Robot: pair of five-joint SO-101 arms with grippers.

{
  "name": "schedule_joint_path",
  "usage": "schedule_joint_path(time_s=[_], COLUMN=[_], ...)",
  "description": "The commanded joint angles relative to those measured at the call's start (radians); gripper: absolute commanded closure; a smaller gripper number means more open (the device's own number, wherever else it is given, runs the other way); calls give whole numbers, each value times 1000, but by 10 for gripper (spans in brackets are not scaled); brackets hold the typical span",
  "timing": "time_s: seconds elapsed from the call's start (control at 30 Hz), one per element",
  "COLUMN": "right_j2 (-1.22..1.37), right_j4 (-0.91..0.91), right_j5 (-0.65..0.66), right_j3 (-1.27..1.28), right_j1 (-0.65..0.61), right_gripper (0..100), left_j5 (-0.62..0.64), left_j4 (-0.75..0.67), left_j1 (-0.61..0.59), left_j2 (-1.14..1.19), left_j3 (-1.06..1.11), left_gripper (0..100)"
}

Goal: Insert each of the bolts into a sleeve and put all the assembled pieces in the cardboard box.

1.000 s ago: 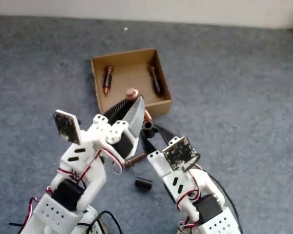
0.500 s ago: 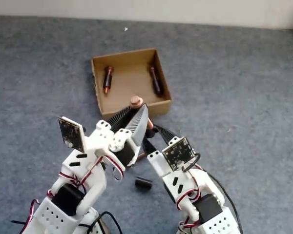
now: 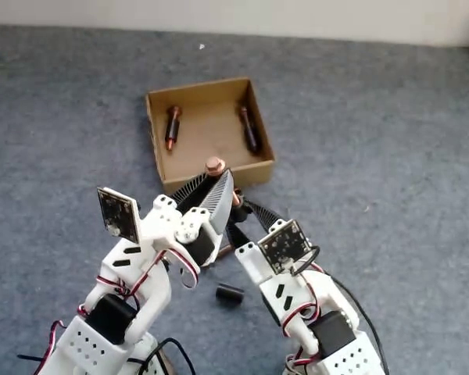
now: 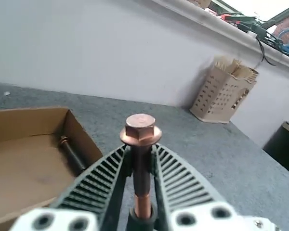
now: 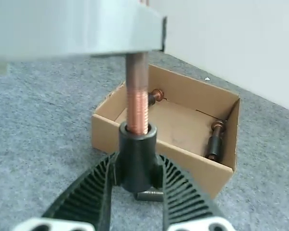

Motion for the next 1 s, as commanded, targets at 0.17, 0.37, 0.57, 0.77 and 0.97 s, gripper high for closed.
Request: schedule_joint_path(time_s=[0.17,0.37,0.57,0.77,0.97], right_j2=[-19,-19,-19,-19,-13], right_j4=[-7,-12,-12,-10,-7], right_j5=[9,8,8,8,8], right_j3=[105,104,104,104,104], right_j1=[-1,47,56,87,97], right_gripper=[994,994,994,994,994], left_j5=[-288,-295,-288,-293,-296], left_j4=[17,86,196,215,350], left_j1=[73,82,79,73,71], left_j2=[-18,-18,-18,-19,-19], left_j3=[22,22,22,-12,-113], left_gripper=[993,986,806,833,873])
